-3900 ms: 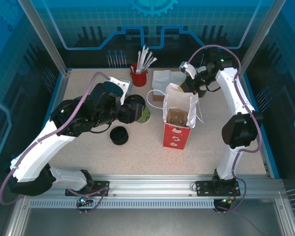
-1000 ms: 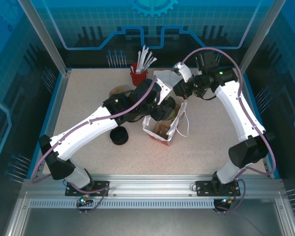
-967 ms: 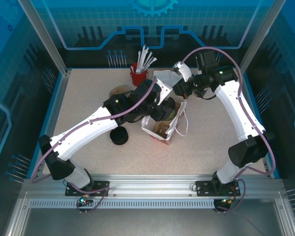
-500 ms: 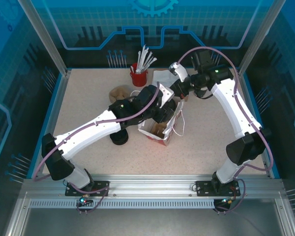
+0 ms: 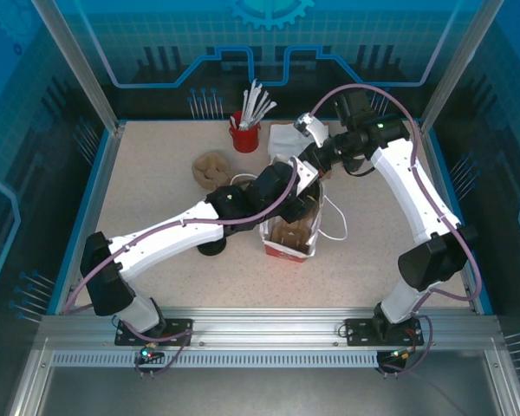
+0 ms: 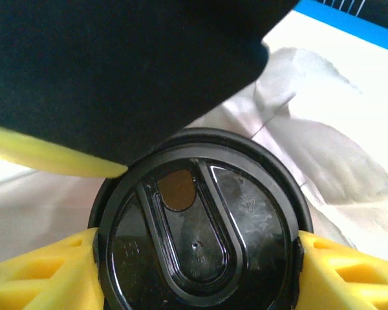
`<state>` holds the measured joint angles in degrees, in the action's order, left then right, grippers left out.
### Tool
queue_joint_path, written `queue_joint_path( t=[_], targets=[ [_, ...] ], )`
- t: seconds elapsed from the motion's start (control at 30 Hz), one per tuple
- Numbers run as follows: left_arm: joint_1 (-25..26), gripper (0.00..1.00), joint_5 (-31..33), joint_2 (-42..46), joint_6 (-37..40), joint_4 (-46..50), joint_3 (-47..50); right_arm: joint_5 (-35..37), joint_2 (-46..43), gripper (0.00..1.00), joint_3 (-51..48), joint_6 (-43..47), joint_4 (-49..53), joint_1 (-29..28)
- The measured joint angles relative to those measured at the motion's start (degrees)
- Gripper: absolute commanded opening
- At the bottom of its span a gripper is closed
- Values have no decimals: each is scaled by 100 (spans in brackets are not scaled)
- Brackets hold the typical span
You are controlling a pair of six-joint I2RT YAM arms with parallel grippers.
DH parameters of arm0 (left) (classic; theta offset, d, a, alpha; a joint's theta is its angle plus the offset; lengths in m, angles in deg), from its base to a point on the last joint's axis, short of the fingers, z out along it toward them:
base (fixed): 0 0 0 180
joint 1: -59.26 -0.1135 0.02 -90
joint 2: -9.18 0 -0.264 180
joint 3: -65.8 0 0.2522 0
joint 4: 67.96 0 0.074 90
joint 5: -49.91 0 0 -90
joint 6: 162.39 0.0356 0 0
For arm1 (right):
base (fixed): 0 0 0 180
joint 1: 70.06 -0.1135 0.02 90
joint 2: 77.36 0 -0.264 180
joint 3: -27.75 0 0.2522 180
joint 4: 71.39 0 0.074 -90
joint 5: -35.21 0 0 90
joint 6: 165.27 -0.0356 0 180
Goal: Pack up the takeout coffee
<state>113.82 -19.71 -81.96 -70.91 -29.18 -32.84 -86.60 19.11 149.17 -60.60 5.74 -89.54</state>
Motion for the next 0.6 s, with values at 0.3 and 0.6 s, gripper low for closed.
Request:
queue_joint_path(
  t=[0.3,0.6],
  targets=[
    [74,60,337,-44,-4,-138,83,4,-11,0,-61,146,-39,11],
    [85,60,459,-90,-4,-289,216,24,-13,0,-214,188,-118,31]
  ],
)
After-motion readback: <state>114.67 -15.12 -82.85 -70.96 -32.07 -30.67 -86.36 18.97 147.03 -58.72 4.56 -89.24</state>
